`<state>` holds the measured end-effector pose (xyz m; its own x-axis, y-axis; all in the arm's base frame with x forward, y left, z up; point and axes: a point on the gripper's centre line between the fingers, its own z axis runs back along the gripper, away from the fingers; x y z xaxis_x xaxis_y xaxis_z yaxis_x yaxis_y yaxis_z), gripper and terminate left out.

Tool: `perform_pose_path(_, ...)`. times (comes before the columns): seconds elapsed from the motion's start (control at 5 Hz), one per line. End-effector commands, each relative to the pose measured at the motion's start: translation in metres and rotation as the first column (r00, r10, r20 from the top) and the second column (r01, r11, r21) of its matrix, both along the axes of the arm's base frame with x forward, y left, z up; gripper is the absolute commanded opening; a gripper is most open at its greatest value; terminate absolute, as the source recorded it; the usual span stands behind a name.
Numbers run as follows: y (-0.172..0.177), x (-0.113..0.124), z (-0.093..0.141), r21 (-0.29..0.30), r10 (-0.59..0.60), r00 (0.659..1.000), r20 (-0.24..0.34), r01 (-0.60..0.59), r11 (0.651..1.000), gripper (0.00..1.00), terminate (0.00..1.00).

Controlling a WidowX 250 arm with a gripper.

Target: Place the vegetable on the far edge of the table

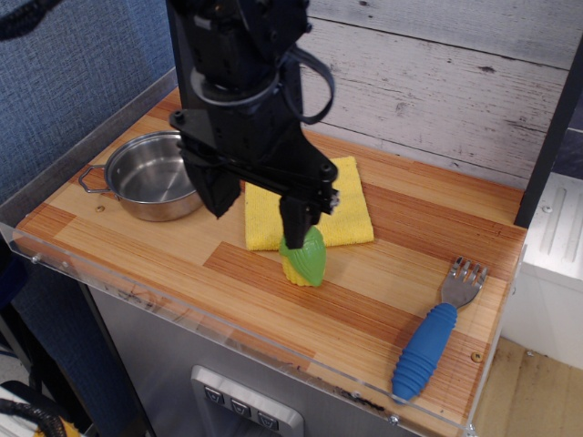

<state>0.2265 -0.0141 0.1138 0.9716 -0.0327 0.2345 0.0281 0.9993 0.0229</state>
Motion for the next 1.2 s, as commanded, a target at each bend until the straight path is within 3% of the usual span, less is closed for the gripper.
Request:
perform_pose_path(0.0, 0.008, 0.025, -0.018, 0.001, 0.054, 0.998, -0.017, -0.054, 0.999, 1.00, 0.00)
perform_pose_path(0.4, 0.005, 0.032, -0.059, 0.031, 0.117, 0.992, -0.052, -0.116, 0.993, 1.00, 0.00)
perform_pose_path(1.0, -0.002, 0.043, -0.088, 0.058, 0.139, 0.988, -0.070, -0.135, 0.989, 1.00, 0.00)
